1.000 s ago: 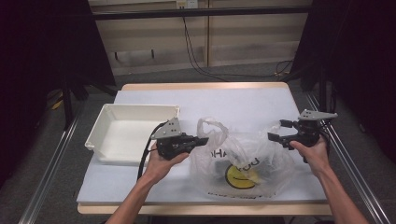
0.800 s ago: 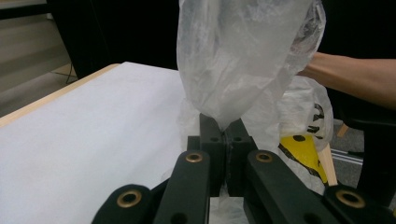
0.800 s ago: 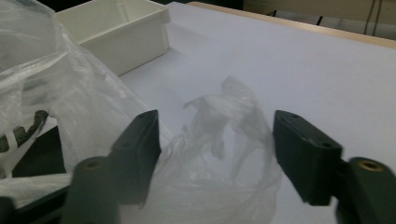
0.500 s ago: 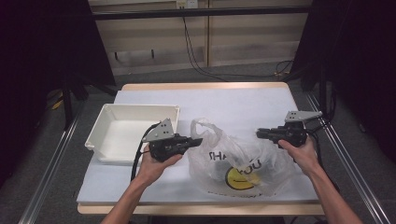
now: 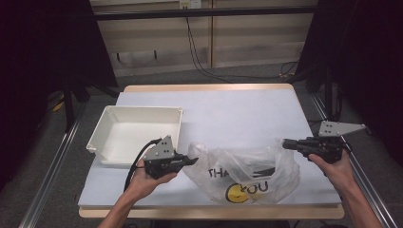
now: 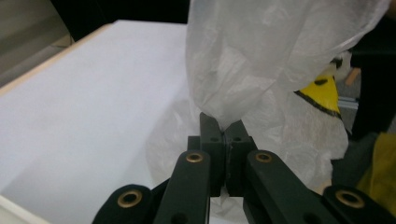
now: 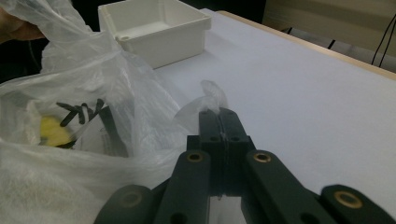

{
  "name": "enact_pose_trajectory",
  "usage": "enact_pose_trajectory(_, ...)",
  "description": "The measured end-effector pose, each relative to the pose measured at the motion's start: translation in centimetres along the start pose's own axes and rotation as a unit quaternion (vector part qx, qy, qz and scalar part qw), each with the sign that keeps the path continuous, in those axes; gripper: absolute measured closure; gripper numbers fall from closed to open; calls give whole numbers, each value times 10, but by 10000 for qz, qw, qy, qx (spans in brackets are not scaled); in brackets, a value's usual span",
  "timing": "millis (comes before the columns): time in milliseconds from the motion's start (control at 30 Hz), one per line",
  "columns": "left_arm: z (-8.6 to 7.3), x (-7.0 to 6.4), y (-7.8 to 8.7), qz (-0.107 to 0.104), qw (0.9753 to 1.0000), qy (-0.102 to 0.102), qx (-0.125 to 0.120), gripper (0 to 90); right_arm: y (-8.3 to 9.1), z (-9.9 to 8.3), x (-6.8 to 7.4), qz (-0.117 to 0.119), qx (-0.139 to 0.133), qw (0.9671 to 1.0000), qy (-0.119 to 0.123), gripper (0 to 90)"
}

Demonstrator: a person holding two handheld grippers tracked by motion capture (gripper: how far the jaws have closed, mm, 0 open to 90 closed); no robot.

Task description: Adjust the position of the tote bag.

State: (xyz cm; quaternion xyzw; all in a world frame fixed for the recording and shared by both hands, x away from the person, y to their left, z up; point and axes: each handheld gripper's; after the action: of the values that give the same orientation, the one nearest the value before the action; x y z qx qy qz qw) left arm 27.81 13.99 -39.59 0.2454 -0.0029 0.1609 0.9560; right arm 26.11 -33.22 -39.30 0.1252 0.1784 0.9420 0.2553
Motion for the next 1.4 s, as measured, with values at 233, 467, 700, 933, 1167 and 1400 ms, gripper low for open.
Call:
enact_pose_trajectory(233,-26,-8,-7,81,9979,-119,632,899,20,-17,9,-167,340,9991,165,900)
enact_pose_trajectory(467,-46,-15,-24,112,9933,-276,1119,899,21,-45,4,-421,940,9946,133,900)
enact_pose_trajectory(700,-58,-11,-39,222,9878,-336,1503,900,12,-71,-7,-736,1277,9891,-8,900)
enact_pose_trajectory(933,-64,-9,-47,268,9863,-285,1605,900,-1,-83,-8,-765,1403,9871,-56,900)
enact_pose_trajectory(1167,-69,-7,-46,271,9892,6,1438,899,-13,-92,-6,-791,1615,9837,-35,900)
enact_pose_trajectory(1400,-68,-4,-39,181,9926,251,1173,842,-7,-93,-10,-819,1277,9882,-191,833)
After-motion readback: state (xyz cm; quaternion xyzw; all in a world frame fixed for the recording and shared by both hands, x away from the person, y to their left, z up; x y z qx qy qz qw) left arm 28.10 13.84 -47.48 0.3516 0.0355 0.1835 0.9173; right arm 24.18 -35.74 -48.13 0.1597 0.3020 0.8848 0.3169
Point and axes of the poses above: each handheld gripper's, and its own axes: y roughly backward along the jaws, z roughly out of its top, x roughly to its left, and after that the axes turned 6 degrees about z, right-handed
